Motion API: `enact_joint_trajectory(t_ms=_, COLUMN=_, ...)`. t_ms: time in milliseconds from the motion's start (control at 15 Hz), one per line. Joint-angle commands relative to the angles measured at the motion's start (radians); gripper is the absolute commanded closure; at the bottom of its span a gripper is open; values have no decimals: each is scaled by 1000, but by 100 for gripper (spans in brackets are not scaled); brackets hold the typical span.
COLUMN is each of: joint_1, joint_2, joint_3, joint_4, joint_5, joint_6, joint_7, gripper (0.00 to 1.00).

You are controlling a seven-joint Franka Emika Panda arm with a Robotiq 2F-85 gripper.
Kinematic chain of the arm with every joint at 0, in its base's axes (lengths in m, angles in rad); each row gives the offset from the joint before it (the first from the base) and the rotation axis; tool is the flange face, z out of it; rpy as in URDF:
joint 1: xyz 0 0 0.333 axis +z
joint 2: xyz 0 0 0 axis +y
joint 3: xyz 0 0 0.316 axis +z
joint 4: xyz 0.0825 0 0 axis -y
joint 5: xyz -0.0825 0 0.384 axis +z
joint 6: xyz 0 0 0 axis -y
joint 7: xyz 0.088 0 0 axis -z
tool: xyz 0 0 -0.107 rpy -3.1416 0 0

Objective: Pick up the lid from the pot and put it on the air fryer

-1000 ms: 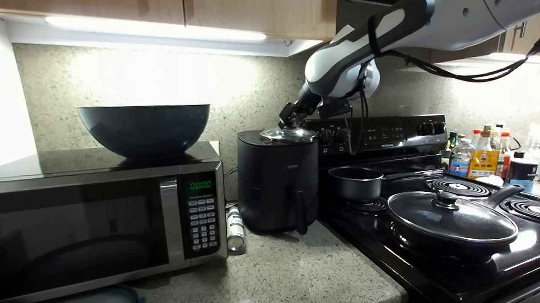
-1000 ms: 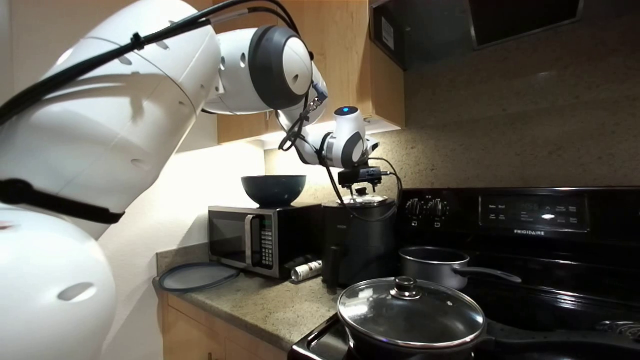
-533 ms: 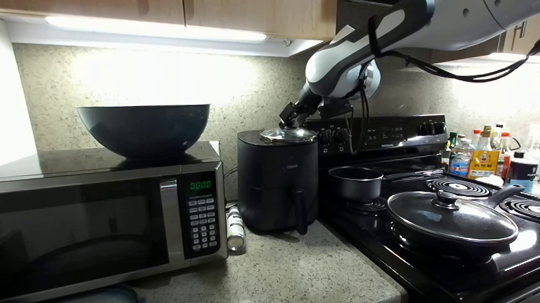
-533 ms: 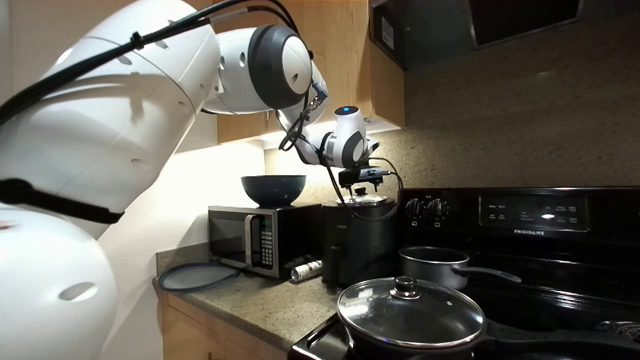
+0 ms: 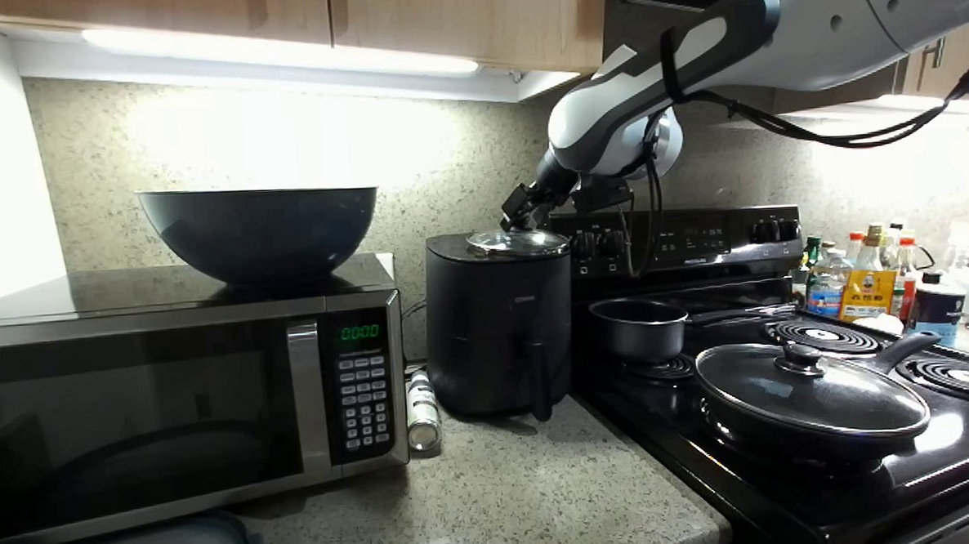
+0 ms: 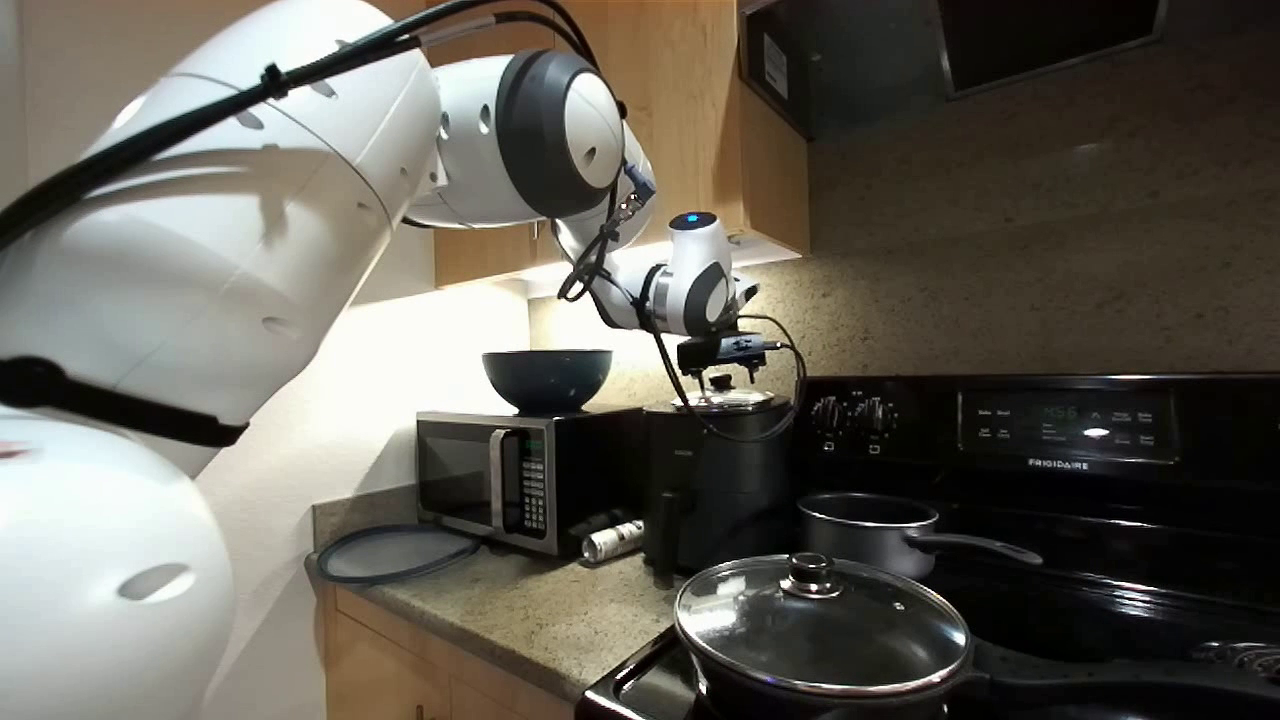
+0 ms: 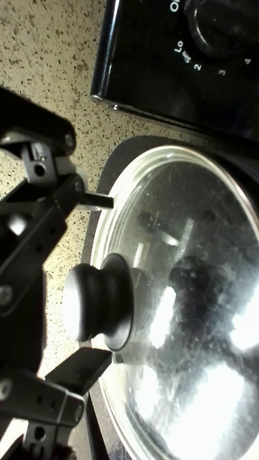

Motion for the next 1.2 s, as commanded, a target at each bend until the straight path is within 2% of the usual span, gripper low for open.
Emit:
enact_joint_trajectory(t_ms=0, joint_1=5, joint_2=0, joint_3=-4, joint_4=2, joint_5=-1, joint_6=-1, joint_7=3, gripper=1)
enact_joint_trajectory(t_ms=533, joint_1=13, joint_2=-13, joint_3=-17, joint_4=-16, joint_5=-15, joint_6=93, joint_7=13, gripper=0)
enact_joint_trajectory(t_ms=933, joint_1=-16, joint_2=-34, joint_3=31, joint_4=-52, joint_5=24, joint_6=226, joint_7=-21, gripper=0)
enact_joint_trajectory(t_ms=1133, joint_1=9, joint_2=-81, joint_3=-23, joint_4=-111, joint_5=-11, joint_6=228, joint_7=23, gripper=0)
